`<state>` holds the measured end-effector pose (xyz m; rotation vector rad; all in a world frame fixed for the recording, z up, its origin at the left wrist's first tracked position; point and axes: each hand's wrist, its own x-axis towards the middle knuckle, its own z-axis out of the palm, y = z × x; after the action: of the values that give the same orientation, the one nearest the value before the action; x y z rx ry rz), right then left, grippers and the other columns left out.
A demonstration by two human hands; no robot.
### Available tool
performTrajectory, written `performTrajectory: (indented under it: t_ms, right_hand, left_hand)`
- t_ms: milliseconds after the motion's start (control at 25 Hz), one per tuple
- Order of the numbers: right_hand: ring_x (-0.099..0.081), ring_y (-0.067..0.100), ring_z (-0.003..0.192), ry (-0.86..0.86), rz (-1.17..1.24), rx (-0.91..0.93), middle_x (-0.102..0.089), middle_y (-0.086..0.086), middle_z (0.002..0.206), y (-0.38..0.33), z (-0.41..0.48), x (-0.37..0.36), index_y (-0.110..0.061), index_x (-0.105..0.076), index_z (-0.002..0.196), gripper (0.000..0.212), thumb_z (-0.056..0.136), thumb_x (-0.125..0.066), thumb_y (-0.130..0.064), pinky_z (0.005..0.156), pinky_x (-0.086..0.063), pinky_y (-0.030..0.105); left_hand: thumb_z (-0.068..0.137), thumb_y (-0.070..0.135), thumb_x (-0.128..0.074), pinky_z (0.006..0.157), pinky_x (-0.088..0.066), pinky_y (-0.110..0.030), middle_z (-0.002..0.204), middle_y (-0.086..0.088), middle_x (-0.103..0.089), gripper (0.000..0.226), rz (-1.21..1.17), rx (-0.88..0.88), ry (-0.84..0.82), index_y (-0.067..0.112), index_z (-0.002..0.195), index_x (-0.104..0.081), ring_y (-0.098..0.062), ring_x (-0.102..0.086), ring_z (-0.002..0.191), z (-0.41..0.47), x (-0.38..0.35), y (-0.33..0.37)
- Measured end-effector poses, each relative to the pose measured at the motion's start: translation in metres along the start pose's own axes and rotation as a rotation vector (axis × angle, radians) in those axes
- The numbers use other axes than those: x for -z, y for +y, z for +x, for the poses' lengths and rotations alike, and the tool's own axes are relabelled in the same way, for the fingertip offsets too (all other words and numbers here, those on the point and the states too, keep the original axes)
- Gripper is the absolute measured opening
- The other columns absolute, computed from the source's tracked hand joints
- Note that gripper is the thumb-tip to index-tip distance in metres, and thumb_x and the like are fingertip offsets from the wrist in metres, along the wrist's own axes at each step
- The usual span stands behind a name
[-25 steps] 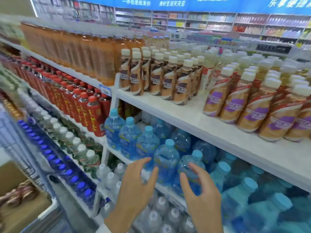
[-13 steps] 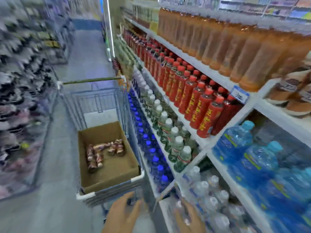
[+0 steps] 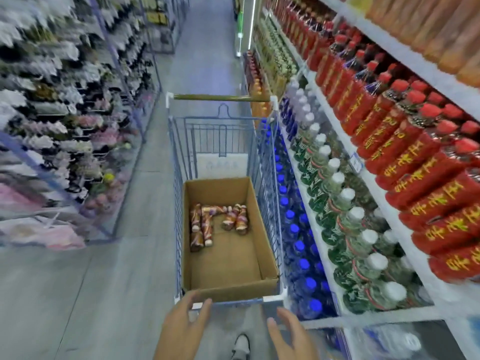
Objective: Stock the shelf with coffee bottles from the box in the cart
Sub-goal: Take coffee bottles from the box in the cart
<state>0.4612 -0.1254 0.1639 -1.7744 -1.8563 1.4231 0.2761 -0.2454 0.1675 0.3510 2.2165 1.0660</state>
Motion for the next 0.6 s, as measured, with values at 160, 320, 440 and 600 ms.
performTrajectory:
  t_ms: [160,320,440,600]
  right_hand:
    - [-0.060,0.007,0.114,-0.137,-0.021,-0.043,-0.066,-0.018,0.119,-0.030,0.055,-0.016,-0.042,-0.062,0.114,0.027,0.089,-0.072,-0.045,0.098,-0.044,0.025]
    - [-0.059,0.010,0.118,-0.239,0.020,-0.098,-0.063,-0.009,0.127,-0.053,0.120,-0.027,-0.038,-0.058,0.120,0.029,0.093,-0.067,-0.043,0.093,-0.046,0.025]
    - [-0.058,0.013,0.121,-0.310,0.011,-0.122,-0.061,-0.008,0.131,-0.063,0.161,-0.036,-0.035,-0.059,0.123,0.030,0.094,-0.066,-0.043,0.105,-0.045,0.033]
    - [-0.060,0.013,0.118,-0.272,0.039,-0.220,-0.066,-0.010,0.124,-0.076,0.201,-0.048,-0.040,-0.063,0.108,0.018,0.091,-0.071,-0.041,0.104,-0.045,0.032]
  left_hand:
    - [0.097,0.048,-0.060,0.083,-0.049,-0.018,0.123,0.006,-0.067,0.042,0.055,0.047,-0.066,0.025,0.133,-0.058,-0.011,-0.063,0.110,0.067,-0.011,0.005]
    - [0.097,0.054,-0.057,0.091,-0.056,-0.026,0.125,0.011,-0.065,0.043,-0.016,0.122,-0.101,0.029,0.133,-0.056,-0.009,-0.062,0.114,0.131,-0.035,0.026]
    - [0.096,0.057,-0.056,0.085,-0.048,-0.018,0.120,0.016,-0.065,0.041,0.005,0.122,-0.079,0.032,0.129,-0.057,-0.008,-0.062,0.115,0.188,-0.052,0.043]
    - [0.094,0.059,-0.054,0.106,-0.046,-0.040,0.139,-0.003,-0.060,0.064,0.075,0.211,-0.101,0.021,0.146,-0.047,-0.026,-0.056,0.126,0.288,-0.091,0.064]
